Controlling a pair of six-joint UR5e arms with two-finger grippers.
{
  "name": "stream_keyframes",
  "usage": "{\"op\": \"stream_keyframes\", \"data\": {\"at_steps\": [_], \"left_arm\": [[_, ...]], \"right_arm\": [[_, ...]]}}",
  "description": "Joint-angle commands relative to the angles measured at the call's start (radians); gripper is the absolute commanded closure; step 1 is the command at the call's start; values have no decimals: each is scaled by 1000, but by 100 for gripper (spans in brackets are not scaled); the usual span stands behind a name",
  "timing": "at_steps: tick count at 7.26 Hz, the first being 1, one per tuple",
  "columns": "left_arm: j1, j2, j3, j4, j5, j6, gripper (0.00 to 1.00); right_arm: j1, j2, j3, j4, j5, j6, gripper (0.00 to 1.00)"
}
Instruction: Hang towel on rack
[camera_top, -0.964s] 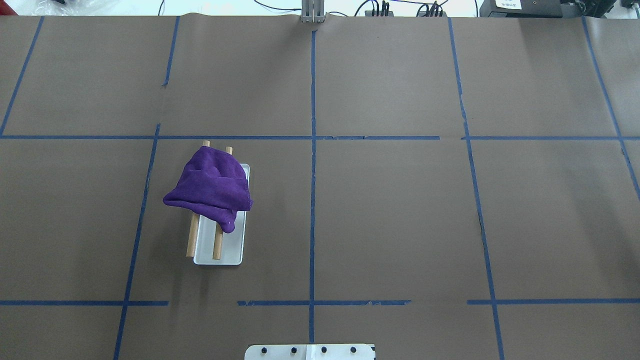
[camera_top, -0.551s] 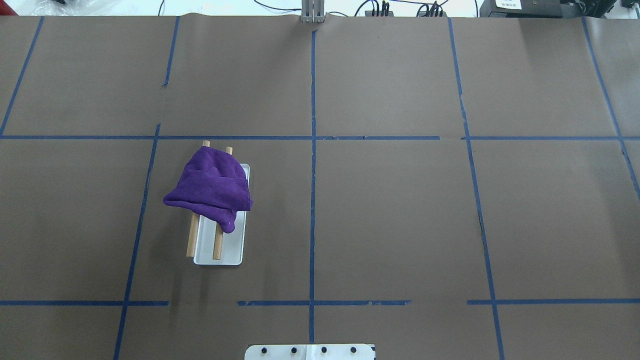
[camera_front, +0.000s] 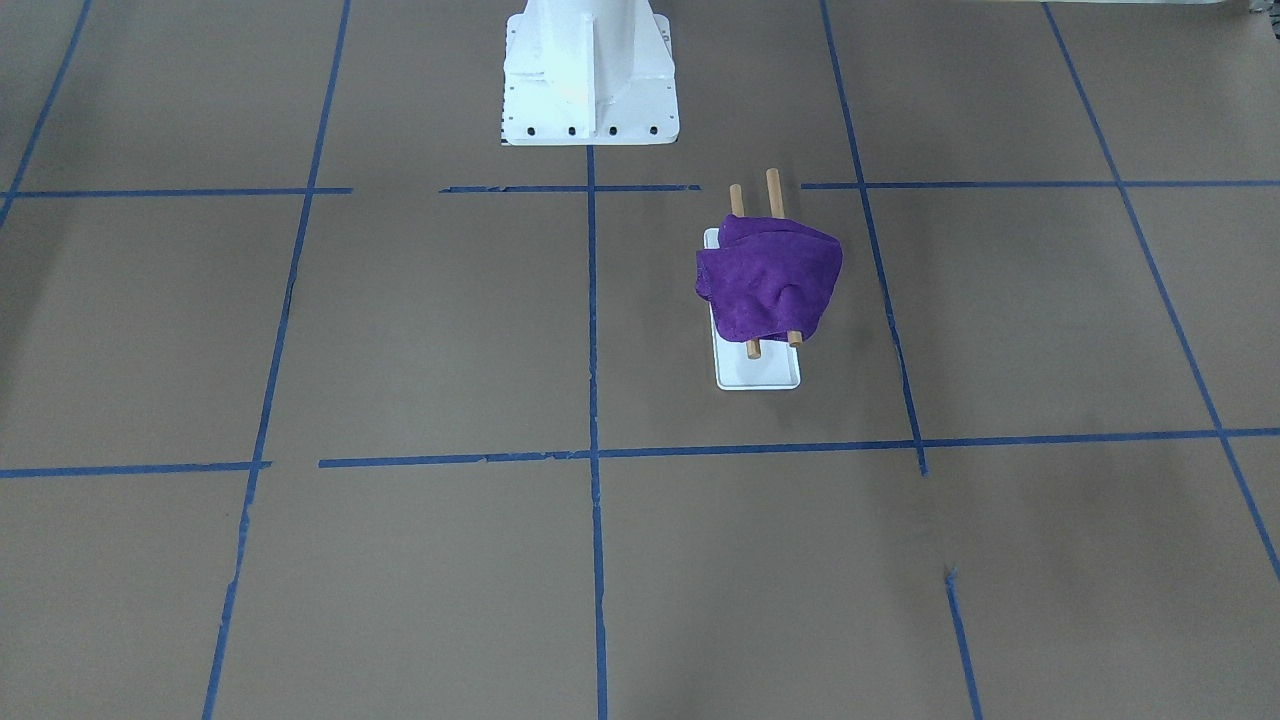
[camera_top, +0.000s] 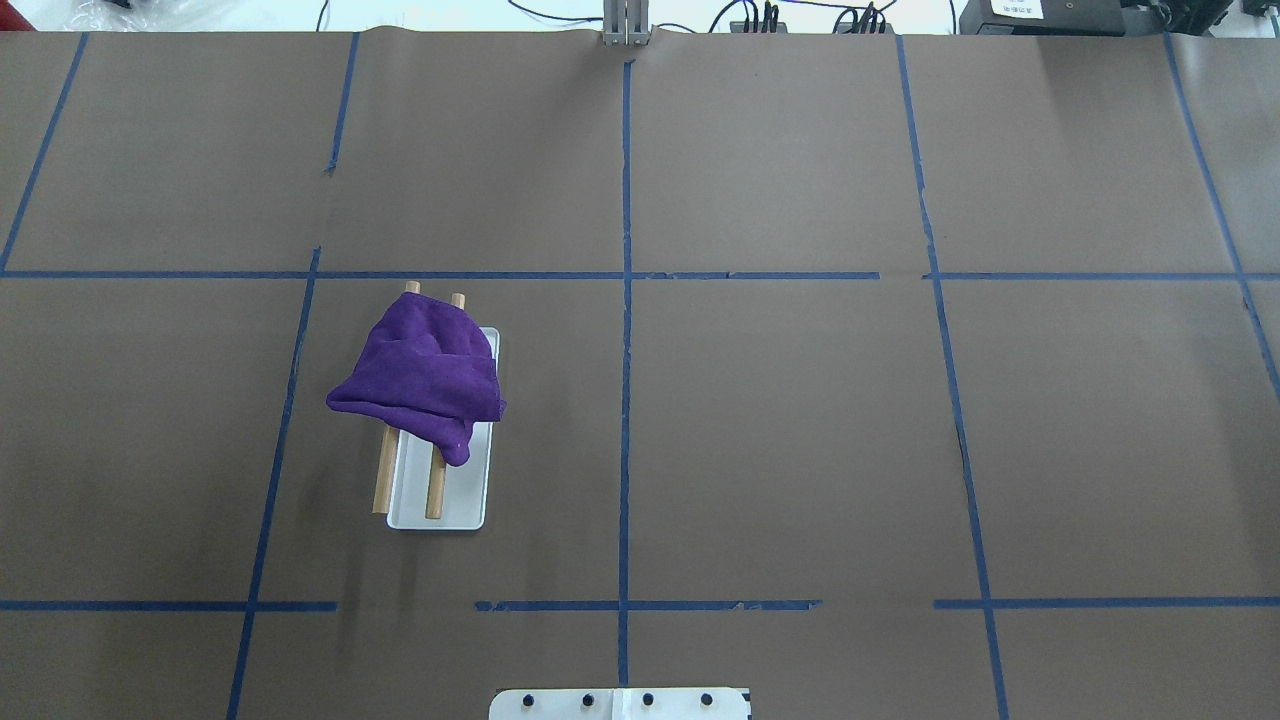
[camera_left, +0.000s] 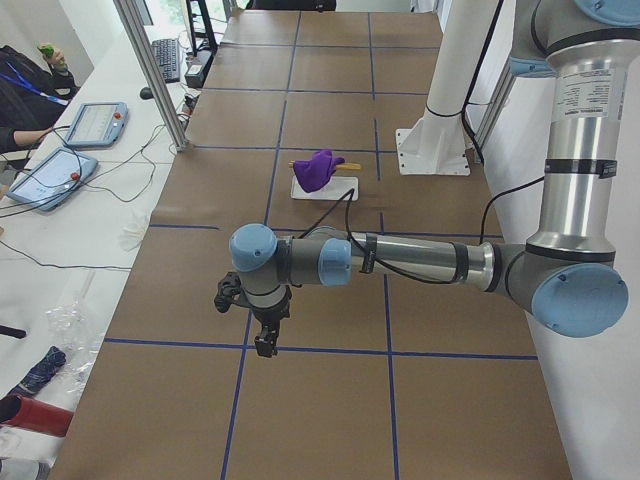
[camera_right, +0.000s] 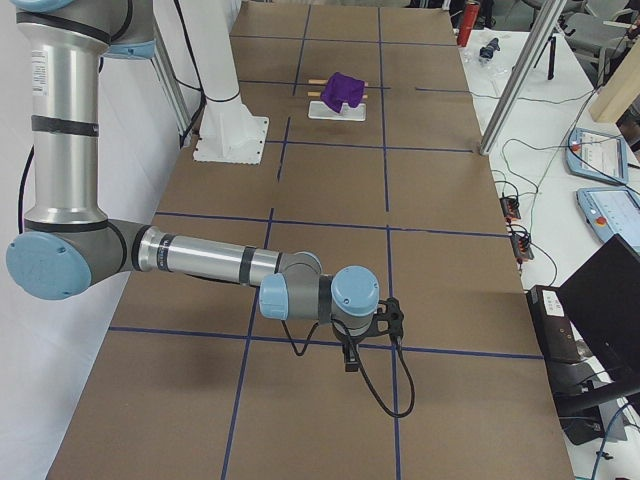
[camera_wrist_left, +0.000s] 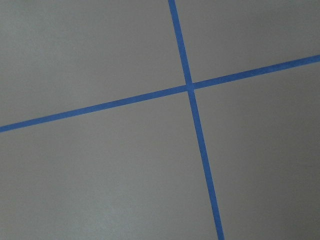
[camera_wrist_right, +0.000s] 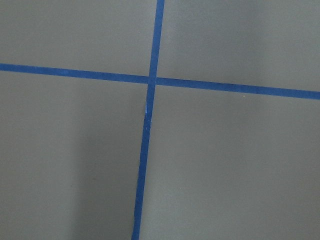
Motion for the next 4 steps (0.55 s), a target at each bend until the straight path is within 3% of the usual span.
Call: {"op": "stream_keyframes", "data": {"at_steps": [1,4], "left_arm": [[2,12,4,-61,-19,-126,0],[2,3,-5,-58,-22,-226,0]], "right_arm": [[8,1,3,-5,3,0,0],[10,-1,0,-10,3,0,0]]}}
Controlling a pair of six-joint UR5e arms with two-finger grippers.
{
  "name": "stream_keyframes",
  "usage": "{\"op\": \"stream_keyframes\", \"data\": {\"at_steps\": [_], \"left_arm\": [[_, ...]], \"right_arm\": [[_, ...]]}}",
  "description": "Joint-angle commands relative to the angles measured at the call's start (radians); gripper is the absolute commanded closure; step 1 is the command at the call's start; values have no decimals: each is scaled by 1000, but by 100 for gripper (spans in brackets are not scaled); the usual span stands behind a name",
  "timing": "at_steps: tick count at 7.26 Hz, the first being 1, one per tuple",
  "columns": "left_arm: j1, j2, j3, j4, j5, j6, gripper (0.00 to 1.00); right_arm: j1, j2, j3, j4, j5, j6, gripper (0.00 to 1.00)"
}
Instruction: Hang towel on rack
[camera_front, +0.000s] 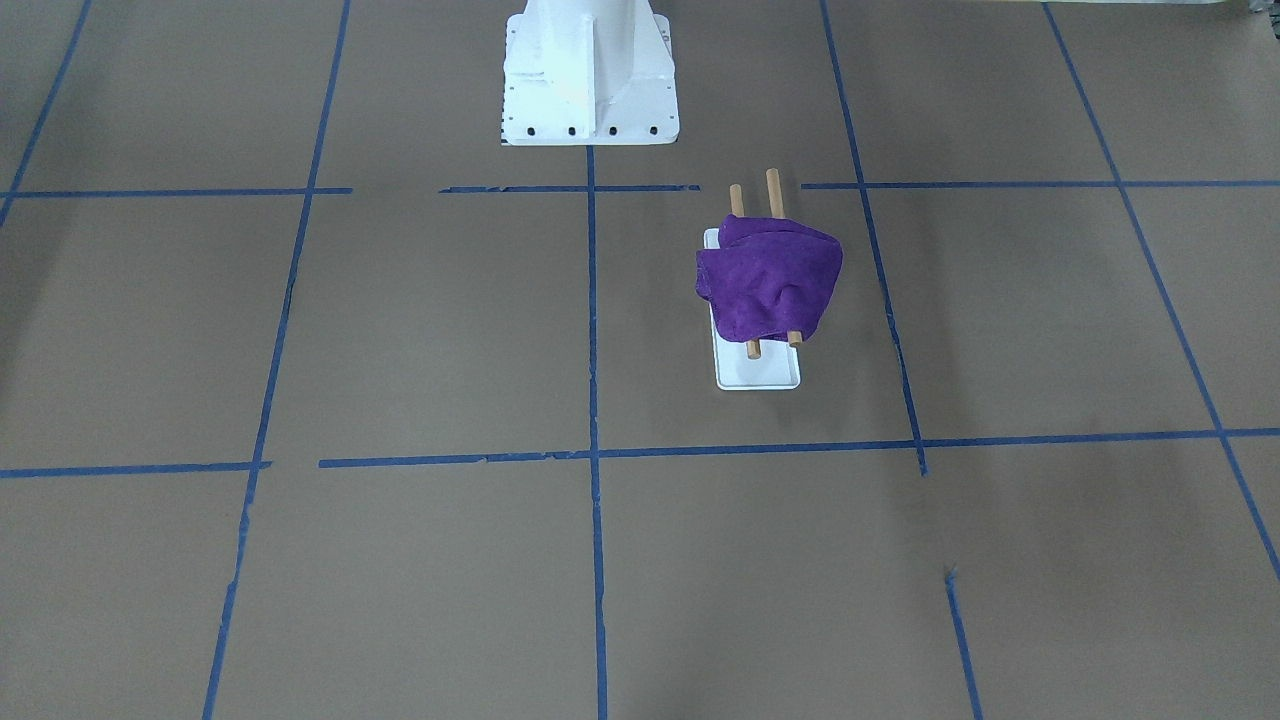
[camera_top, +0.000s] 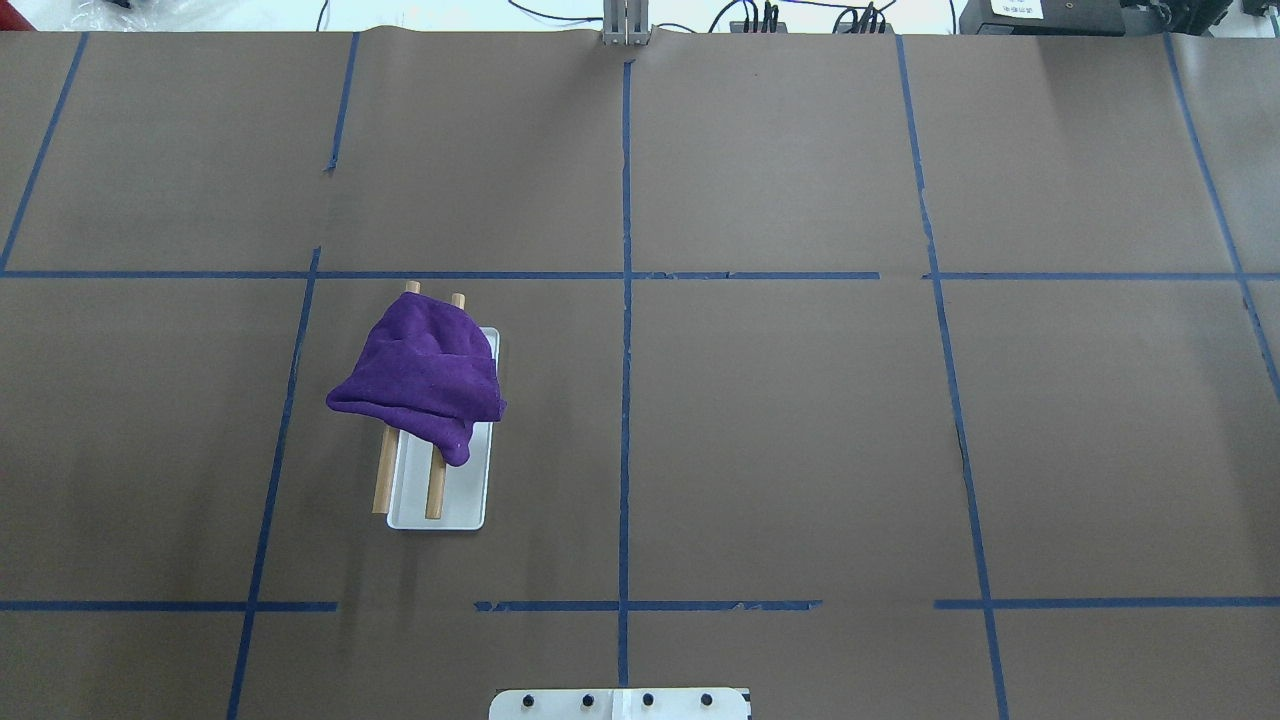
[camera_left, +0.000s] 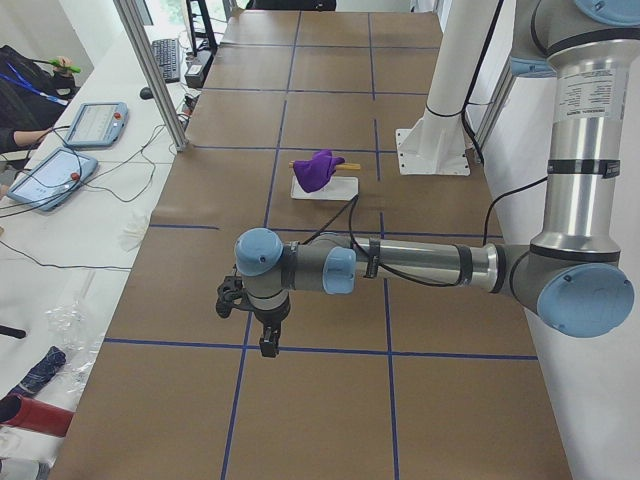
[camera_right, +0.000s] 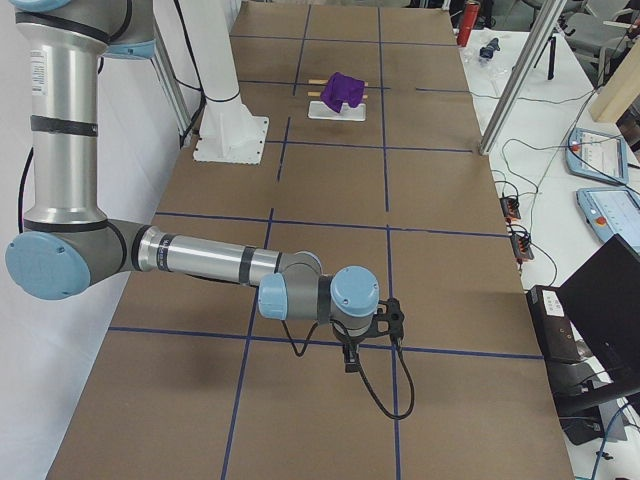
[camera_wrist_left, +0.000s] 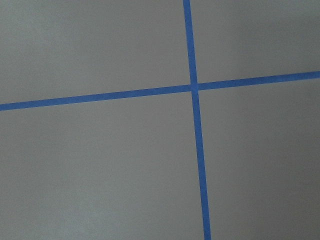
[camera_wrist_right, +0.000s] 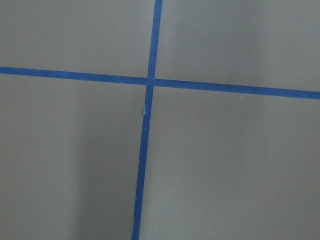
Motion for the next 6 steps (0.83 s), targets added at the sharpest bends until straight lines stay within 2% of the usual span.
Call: {"op": "stream_keyframes", "data": {"at_steps": [1,3,4,6], "left_arm": [[0,-4,-3,5,-2,-71,0],[0,-2,-2,11,-20,-71,0],[0,-1,-3,11,-58,-71,0],[0,1,-19,11,-63,-72,0]], "right_arm": [[1,-1,-2,-2,0,2,0],[3,-7,-5,-2,0,3,0],[4,-12,-3,-2,2,5,0],[38,-15,58,-43,2,52,0]]}}
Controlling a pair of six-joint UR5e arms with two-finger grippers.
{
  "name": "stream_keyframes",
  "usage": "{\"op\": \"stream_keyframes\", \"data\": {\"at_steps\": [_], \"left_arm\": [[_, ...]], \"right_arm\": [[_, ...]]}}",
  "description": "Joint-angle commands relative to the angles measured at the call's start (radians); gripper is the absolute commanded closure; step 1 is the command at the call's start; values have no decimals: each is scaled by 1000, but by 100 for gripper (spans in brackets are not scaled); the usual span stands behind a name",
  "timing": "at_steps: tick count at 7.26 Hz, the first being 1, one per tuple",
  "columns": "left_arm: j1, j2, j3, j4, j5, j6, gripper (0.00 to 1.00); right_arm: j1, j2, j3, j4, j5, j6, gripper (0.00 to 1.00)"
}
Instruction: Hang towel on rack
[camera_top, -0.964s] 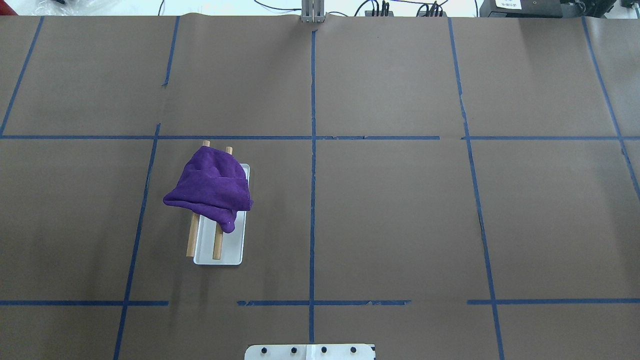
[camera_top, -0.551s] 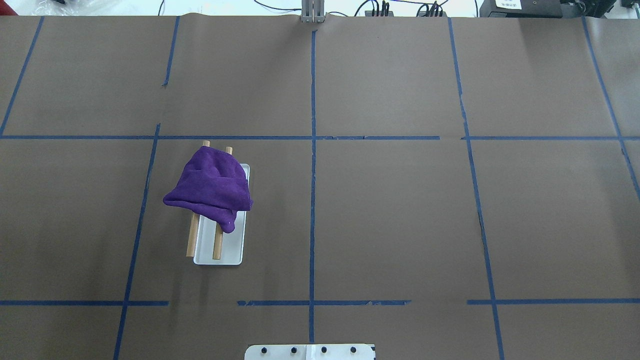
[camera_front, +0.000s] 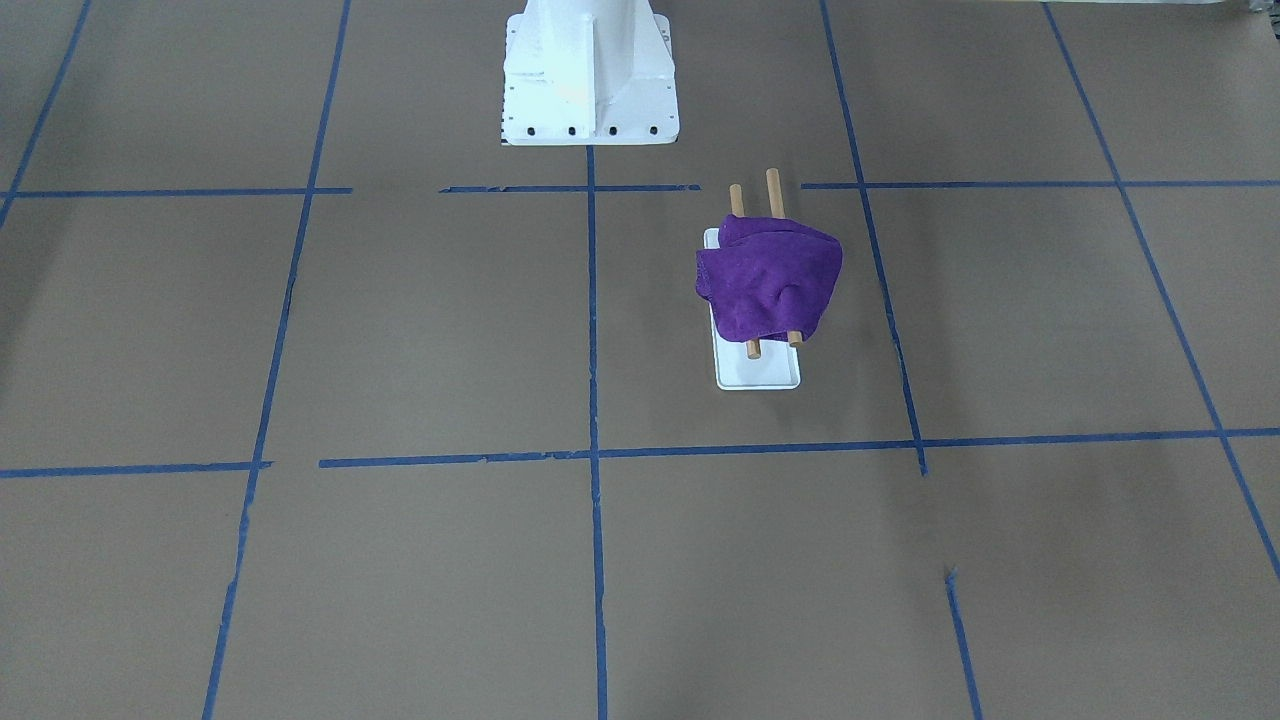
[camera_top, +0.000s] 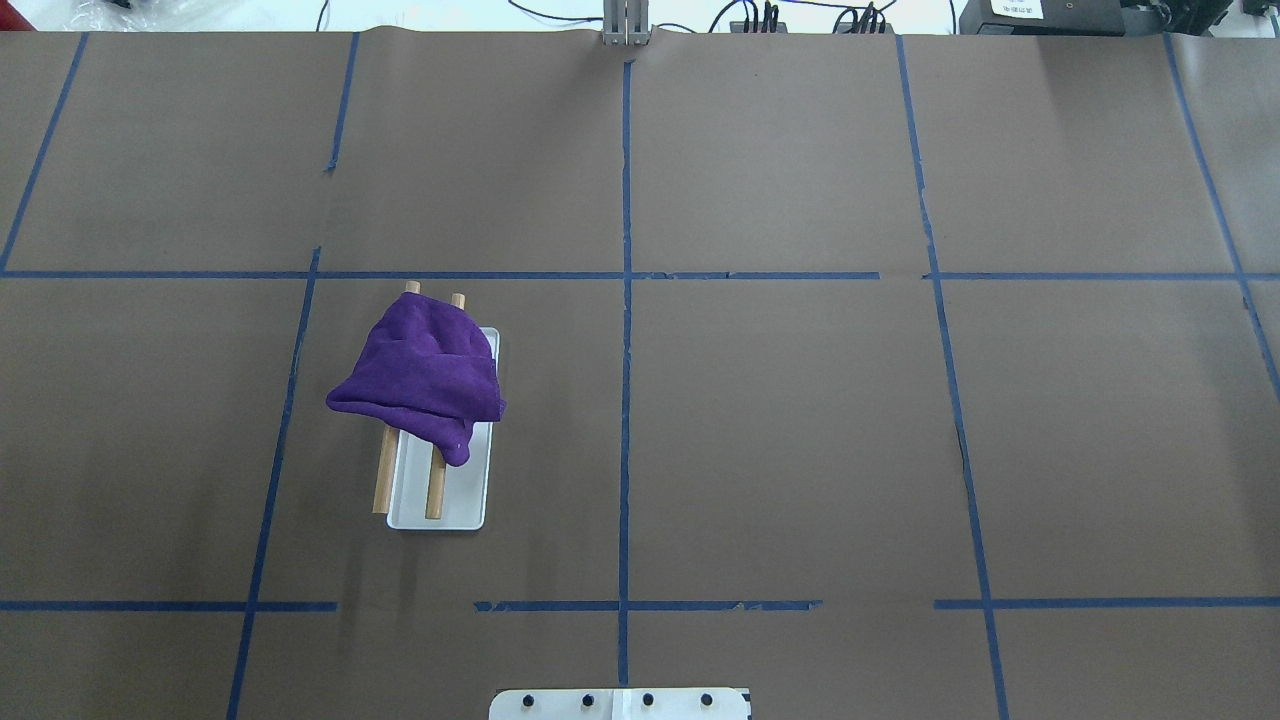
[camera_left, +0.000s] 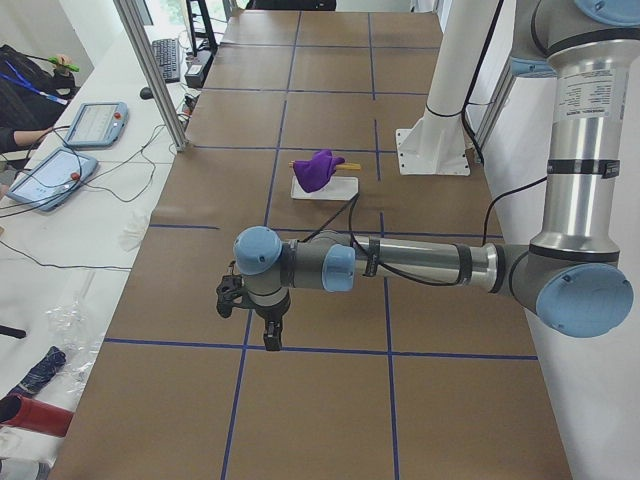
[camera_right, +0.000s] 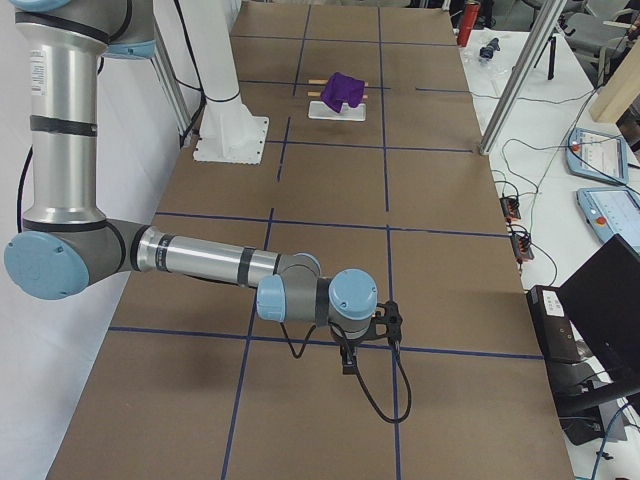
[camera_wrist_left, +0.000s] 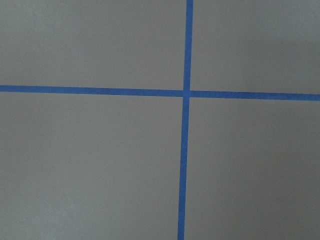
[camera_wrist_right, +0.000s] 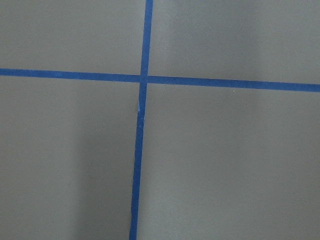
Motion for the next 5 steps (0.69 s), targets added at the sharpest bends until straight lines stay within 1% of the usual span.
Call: {"op": "stream_keyframes", "data": {"at_steps": [1,2,5], "left_arm": [[-2,7,-28,3,-7,-1,0],[0,8,-31,3,-7,-1,0],[-2,8,-31,3,-6,-1,0]], "right_arm": [[16,-3,109,-115,-4,94,0],[16,-6,151,-152,-7,108,0],[14,-6,147,-156,-9,106,0]]}}
